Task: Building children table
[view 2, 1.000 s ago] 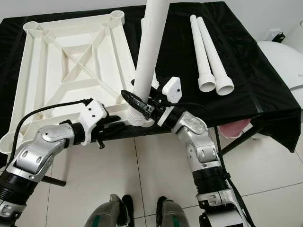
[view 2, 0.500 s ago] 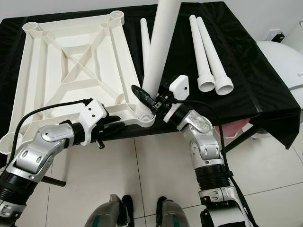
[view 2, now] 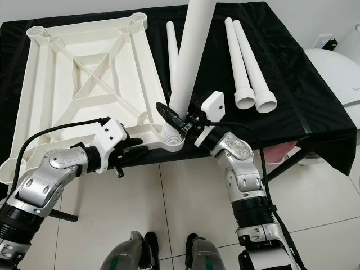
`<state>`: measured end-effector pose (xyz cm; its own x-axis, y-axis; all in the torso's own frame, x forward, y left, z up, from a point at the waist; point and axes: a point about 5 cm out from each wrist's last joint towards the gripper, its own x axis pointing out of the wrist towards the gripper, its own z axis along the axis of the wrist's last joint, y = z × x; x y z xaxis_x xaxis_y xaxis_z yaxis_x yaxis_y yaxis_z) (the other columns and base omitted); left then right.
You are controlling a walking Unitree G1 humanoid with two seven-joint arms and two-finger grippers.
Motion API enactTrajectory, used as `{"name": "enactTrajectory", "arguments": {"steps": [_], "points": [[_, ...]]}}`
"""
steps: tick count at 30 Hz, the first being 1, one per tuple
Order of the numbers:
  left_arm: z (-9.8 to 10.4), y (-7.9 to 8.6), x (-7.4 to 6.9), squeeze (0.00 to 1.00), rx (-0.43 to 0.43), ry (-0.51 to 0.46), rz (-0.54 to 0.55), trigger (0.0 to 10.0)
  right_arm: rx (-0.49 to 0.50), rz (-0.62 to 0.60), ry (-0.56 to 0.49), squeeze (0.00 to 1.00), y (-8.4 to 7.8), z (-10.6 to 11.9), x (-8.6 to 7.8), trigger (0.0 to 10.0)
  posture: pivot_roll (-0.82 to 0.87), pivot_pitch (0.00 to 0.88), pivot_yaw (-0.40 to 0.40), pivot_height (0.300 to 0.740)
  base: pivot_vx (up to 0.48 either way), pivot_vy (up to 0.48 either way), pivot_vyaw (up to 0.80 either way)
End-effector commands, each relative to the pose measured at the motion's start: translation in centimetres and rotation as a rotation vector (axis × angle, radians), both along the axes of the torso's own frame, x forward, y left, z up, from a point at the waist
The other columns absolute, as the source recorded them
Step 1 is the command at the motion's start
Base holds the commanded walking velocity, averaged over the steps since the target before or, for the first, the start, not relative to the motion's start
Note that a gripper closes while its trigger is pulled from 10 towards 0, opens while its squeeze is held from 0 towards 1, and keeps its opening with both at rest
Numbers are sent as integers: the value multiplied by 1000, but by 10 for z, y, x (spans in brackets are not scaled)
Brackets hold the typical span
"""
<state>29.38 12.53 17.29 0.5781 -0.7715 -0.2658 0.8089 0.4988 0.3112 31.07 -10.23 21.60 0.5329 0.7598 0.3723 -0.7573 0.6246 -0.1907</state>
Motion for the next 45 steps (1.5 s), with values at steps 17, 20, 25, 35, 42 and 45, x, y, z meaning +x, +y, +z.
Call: {"name": "enactTrajectory", "arguments": {"steps": [17, 20, 25, 35, 42, 45], "points": [[21, -6, -6, 0, -58, -68, -60, 10000, -154, 47, 36, 0, 2, -22, -1, 10000, -46, 223, 11, 740, 0, 0, 0], [22, -5, -7, 0, -60, -67, -59, 10000, -159, 45, 43, 0, 1, -23, 0, 10000, -45, 222, 10, 740, 0, 0, 0], [22, -6, -8, 0, -61, -68, -60, 10000, -150, 35, 56, 0, 0, -25, 2, 10000, -45, 222, 11, 740, 0, 0, 0], [23, -6, -8, 0, -61, -67, -63, 10000, -119, -7, 113, 0, 0, -32, 4, 10000, -44, 219, 12, 740, 0, 0, 0], [24, -6, -8, 0, -63, -68, -62, 10000, -130, -42, 110, 0, 2, -32, 3, 10000, -46, 221, 10, 740, 0, 0, 0], [24, -6, -8, 0, -64, -68, -61, 10000, -130, -51, 100, 0, 3, -32, 1, 10000, -46, 221, 10, 740, 0, 0, 0]]}}
